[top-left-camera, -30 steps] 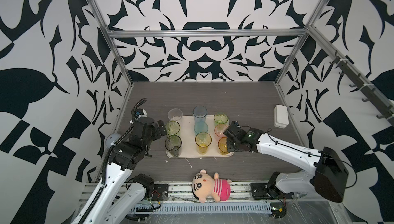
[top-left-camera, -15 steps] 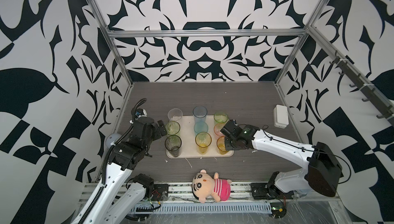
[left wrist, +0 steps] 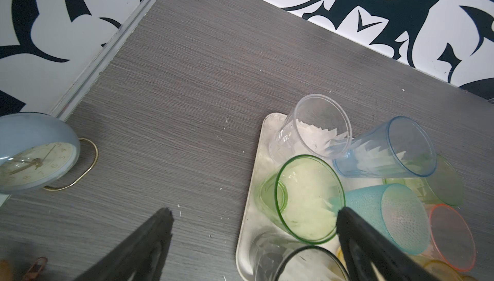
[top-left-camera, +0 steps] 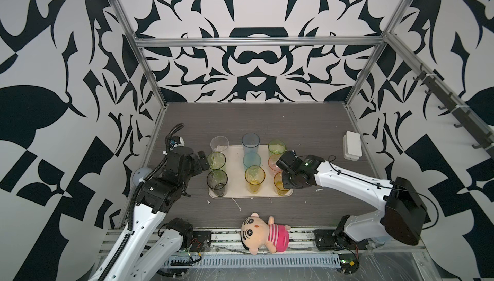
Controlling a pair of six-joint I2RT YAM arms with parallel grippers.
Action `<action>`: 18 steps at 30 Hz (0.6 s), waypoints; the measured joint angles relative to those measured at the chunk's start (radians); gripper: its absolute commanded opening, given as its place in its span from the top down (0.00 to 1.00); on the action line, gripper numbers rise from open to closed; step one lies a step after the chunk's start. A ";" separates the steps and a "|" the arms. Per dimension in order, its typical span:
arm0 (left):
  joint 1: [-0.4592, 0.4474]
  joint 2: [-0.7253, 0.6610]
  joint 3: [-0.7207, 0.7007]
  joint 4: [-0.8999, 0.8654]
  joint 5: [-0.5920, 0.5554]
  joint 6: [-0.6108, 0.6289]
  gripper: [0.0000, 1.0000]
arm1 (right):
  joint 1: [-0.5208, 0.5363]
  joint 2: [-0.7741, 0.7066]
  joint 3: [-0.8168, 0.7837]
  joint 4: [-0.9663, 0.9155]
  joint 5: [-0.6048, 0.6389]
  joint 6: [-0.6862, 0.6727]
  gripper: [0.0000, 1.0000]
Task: Place the glasses into the tray
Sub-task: Place the glass on the tray.
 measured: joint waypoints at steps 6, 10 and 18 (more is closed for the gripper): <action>0.000 -0.001 0.000 0.000 -0.006 0.000 0.00 | -0.003 -0.002 0.027 -0.021 0.000 -0.007 0.64; 0.000 -0.002 0.000 0.000 -0.013 0.000 0.01 | -0.009 -0.018 0.041 -0.035 0.000 -0.014 0.62; 0.000 0.008 0.005 0.000 -0.017 0.003 0.00 | -0.016 -0.098 0.103 -0.046 -0.032 -0.065 0.54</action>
